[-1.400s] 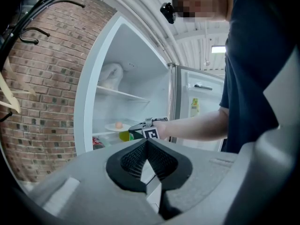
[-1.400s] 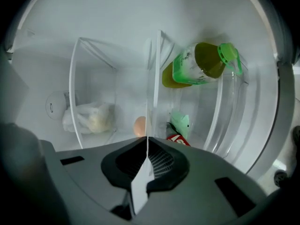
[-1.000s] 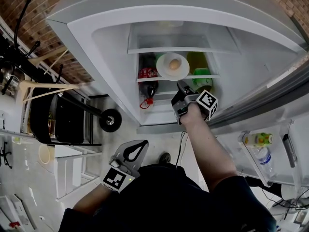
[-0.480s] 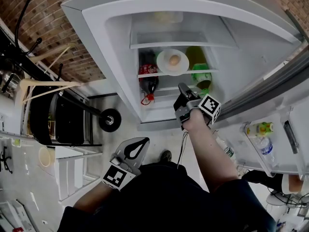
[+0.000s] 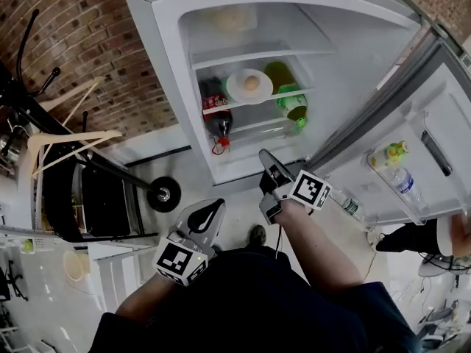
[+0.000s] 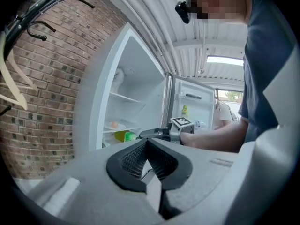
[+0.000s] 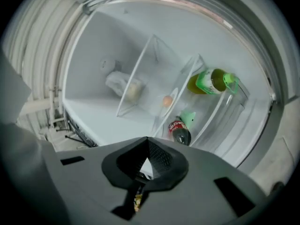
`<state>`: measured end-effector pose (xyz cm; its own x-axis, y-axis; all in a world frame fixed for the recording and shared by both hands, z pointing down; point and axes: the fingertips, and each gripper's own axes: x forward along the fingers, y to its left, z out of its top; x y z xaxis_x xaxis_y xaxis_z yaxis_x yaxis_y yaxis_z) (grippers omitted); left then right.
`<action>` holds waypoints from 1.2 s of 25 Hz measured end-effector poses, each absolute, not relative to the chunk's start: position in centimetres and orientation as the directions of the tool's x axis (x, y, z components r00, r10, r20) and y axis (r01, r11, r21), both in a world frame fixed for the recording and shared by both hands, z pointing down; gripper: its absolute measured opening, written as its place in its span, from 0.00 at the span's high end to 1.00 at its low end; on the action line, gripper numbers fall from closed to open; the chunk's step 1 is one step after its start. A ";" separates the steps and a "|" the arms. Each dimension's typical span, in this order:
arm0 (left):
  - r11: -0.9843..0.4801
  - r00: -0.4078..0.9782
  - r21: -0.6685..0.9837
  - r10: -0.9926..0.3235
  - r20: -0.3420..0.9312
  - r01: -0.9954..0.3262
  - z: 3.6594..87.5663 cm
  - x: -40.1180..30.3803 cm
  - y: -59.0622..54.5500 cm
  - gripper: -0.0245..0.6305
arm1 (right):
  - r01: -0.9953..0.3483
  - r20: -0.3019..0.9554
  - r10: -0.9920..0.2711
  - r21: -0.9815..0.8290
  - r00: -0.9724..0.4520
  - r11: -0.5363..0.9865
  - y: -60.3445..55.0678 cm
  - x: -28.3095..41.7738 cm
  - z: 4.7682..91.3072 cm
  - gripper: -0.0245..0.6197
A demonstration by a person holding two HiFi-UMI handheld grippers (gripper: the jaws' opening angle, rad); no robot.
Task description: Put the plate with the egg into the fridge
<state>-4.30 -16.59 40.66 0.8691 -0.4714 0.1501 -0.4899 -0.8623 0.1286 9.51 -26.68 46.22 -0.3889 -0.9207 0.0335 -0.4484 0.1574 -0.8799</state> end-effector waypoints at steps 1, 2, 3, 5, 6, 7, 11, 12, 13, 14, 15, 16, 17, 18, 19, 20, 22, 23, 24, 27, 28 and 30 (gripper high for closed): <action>-0.865 0.872 0.134 -0.465 0.149 -0.484 40.5 -4.3 -16.5 0.98 | -0.492 0.029 -0.914 -0.849 -0.404 0.190 -25.7 8.6 45.7 0.95; -0.868 0.877 0.138 -0.458 0.146 -0.476 40.4 -4.3 -16.4 0.98 | -0.532 0.025 -0.907 -0.816 -0.420 0.224 -24.6 7.8 45.2 0.95; -0.873 0.882 0.139 -0.449 0.141 -0.467 40.2 -4.2 -16.2 0.98 | -0.569 0.022 -0.899 -0.781 -0.437 0.257 -23.6 7.0 44.7 0.95; -0.884 0.893 0.140 -0.430 0.134 -0.447 39.9 -3.9 -15.7 0.98 | -0.639 0.024 -0.884 -0.700 -0.467 0.319 -21.9 5.6 43.7 0.95; -0.887 0.897 0.141 -0.423 0.132 -0.439 39.8 -3.9 -15.6 0.98 | -0.672 0.027 -0.877 -0.654 -0.479 0.347 -21.2 5.0 43.2 0.95; -0.890 0.900 0.143 -0.417 0.131 -0.433 39.8 -3.8 -15.5 0.98 | -0.702 0.031 -0.871 -0.606 -0.491 0.374 -20.6 4.4 42.7 0.95; -0.897 0.907 0.145 -0.404 0.122 -0.419 39.5 -3.7 -15.3 0.98 | -0.774 0.039 -0.845 -0.423 -0.534 0.470 -18.2 2.4 41.1 0.95; -0.899 0.909 0.143 -0.401 0.117 -0.415 39.4 -3.7 -15.2 0.98 | -0.783 0.035 -0.839 -0.380 -0.543 0.492 -17.6 1.8 40.8 0.95; -0.902 0.912 0.141 -0.396 0.111 -0.409 39.3 -3.7 -15.1 0.98 | -0.793 0.031 -0.835 -0.332 -0.550 0.510 -17.1 1.3 40.5 0.95; -0.905 0.915 0.140 -0.389 0.104 -0.401 39.2 -3.7 -15.0 0.97 | -0.805 0.028 -0.833 -0.276 -0.553 0.525 -16.5 0.8 40.3 0.95; -0.909 0.919 0.141 -0.382 0.098 -0.392 39.1 -3.6 -14.8 0.97 | -0.818 0.027 -0.834 -0.215 -0.551 0.533 -16.1 0.5 40.2 0.95; -0.912 0.923 0.142 -0.374 0.094 -0.384 39.1 -3.4 -14.7 0.97 | -0.830 0.030 -0.838 -0.160 -0.545 0.535 -15.7 0.2 40.4 0.95; -0.915 0.925 0.141 -0.367 0.093 -0.378 39.1 -3.3 -14.5 0.97 | -0.839 0.036 -0.842 -0.123 -0.538 0.530 -15.4 0.2 40.7 0.95; -0.917 0.927 0.138 -0.363 0.094 -0.373 39.2 -3.2 -14.4 0.97 | -0.845 0.042 -0.846 -0.105 -0.531 0.525 -15.2 0.2 41.0 0.95; -0.918 0.927 0.135 -0.362 0.095 -0.372 39.2 -3.1 -14.4 0.97 | -0.848 0.046 -0.849 -0.099 -0.526 0.520 -15.1 0.2 41.3 0.95; -0.918 0.927 0.133 -0.363 0.097 -0.373 39.3 -3.0 -14.4 0.97 | -0.849 0.048 -0.850 -0.096 -0.525 0.519 -15.1 0.2 41.4 0.95; -0.917 0.925 0.127 -0.367 0.101 -0.377 39.3 -2.9 -14.5 0.97 | -0.848 0.047 -0.848 -0.086 -0.528 0.523 -15.0 0.2 41.3 0.95; -0.917 0.924 0.125 -0.368 0.102 -0.379 39.4 -2.8 -14.5 0.97 | -0.846 0.044 -0.846 -0.082 -0.532 0.527 -15.0 0.2 41.3 0.95; -0.917 0.924 0.122 -0.368 0.103 -0.379 39.4 -2.7 -14.5 0.97 | -0.844 0.040 -0.844 -0.082 -0.535 0.531 -15.1 0.2 41.2 0.95; -0.920 0.925 0.116 -0.364 0.106 -0.375 39.4 -2.4 -14.4 0.97 | -0.840 0.036 -0.841 -0.091 -0.540 0.535 -15.1 0.1 41.1 0.95; -0.920 0.926 0.114 -0.363 0.106 -0.374 39.4 -2.4 -14.4 0.97 | -0.839 0.038 -0.840 -0.096 -0.541 0.535 -15.1 0.1 41.2 0.95; -0.921 0.926 0.113 -0.362 0.106 -0.373 39.4 -2.3 -14.3 0.97 | -0.837 0.041 -0.838 -0.105 -0.543 0.537 -15.1 0.0 41.2 0.95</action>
